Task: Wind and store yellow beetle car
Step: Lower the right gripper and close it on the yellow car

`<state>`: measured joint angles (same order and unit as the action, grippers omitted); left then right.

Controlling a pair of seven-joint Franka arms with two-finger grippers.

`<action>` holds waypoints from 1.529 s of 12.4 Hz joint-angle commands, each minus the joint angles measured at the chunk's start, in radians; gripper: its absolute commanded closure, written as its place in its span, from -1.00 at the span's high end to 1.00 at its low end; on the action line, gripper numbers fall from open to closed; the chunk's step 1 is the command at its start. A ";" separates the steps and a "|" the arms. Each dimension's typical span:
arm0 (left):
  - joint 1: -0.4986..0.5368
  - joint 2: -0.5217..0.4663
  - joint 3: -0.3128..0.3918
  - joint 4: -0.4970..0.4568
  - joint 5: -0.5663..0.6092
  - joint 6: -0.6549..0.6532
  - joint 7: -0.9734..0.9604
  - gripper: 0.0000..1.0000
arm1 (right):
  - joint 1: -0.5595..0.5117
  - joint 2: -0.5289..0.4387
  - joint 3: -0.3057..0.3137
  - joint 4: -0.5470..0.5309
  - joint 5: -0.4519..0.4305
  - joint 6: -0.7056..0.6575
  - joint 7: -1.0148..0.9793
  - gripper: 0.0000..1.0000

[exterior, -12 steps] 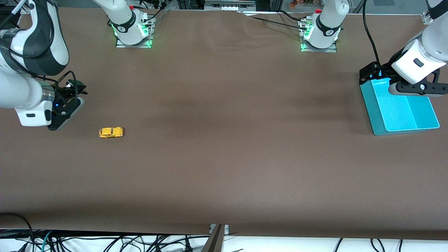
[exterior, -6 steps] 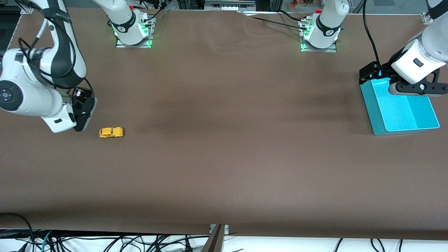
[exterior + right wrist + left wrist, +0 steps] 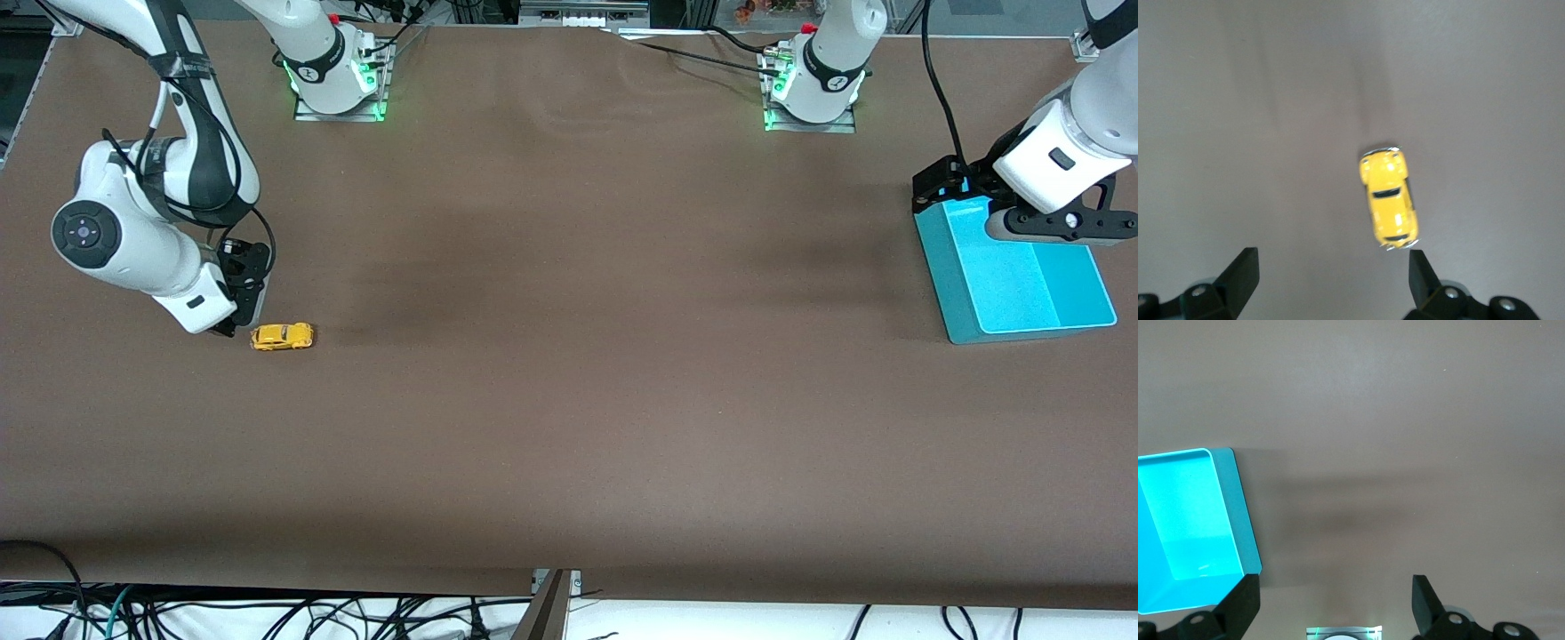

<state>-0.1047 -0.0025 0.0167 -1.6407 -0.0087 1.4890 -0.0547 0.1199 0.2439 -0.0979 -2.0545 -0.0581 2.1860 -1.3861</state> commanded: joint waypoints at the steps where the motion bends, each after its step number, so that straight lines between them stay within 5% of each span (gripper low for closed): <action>1: 0.008 -0.001 -0.003 0.009 -0.005 -0.021 0.021 1.00 | -0.003 -0.014 0.000 -0.102 0.001 0.183 -0.056 0.98; 5: 0.008 -0.001 -0.003 0.010 -0.005 -0.019 0.022 1.00 | -0.003 0.066 0.001 -0.119 0.000 0.348 -0.083 0.98; 19: 0.007 0.001 -0.006 0.012 -0.004 0.011 0.013 1.00 | -0.059 0.133 0.003 -0.191 0.001 0.544 -0.225 0.96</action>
<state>-0.1047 -0.0025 0.0165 -1.6412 -0.0087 1.4955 -0.0537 0.0686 0.3852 -0.1014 -2.2233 -0.0581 2.7014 -1.5911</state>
